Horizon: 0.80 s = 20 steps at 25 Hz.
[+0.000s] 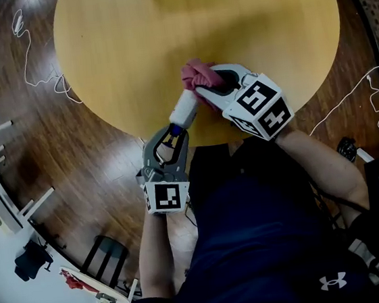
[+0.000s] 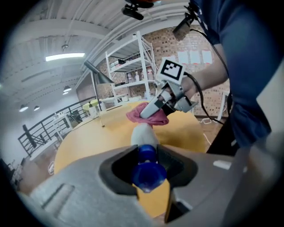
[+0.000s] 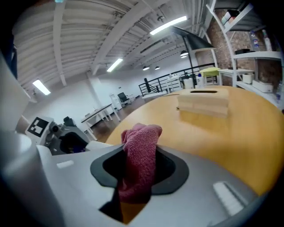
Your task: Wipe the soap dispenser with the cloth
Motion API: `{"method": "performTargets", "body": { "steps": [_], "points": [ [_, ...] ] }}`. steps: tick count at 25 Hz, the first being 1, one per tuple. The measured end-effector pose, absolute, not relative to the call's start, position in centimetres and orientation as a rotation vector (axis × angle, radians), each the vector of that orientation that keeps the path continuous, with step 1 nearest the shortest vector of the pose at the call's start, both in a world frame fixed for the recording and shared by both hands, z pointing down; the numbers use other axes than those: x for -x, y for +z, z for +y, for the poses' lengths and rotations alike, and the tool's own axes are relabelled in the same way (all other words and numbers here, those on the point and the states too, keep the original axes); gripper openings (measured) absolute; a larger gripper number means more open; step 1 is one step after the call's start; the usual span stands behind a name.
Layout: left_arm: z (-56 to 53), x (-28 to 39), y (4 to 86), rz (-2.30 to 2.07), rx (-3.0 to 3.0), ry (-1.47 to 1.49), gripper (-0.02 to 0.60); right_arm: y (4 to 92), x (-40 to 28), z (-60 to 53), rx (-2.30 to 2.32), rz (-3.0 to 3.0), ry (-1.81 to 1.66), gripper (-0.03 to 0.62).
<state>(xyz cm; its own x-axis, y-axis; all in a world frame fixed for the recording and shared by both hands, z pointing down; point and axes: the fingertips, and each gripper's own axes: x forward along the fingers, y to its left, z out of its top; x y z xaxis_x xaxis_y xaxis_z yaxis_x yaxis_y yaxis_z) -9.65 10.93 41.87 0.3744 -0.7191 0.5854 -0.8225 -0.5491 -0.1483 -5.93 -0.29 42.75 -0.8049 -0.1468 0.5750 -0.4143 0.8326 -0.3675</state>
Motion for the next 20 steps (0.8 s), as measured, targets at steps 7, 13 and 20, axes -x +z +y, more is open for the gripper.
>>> {"method": "performTargets", "body": {
  "steps": [7,13,20],
  "points": [
    [11.2,8.1,42.1,-1.304,-2.612,1.238,0.137,39.0,6.2,-0.1,-0.384,-2.506,0.751,0.133],
    [11.4,7.4,42.0,-1.215,-2.704,1.467,0.137,37.4,10.4,7.7,-0.014,-2.501,0.612,0.133],
    [11.7,7.1,42.3,-1.207,-2.726,1.520,0.135,41.6,6.1,3.2,-0.227,-2.426,0.768,0.135]
  ]
}}
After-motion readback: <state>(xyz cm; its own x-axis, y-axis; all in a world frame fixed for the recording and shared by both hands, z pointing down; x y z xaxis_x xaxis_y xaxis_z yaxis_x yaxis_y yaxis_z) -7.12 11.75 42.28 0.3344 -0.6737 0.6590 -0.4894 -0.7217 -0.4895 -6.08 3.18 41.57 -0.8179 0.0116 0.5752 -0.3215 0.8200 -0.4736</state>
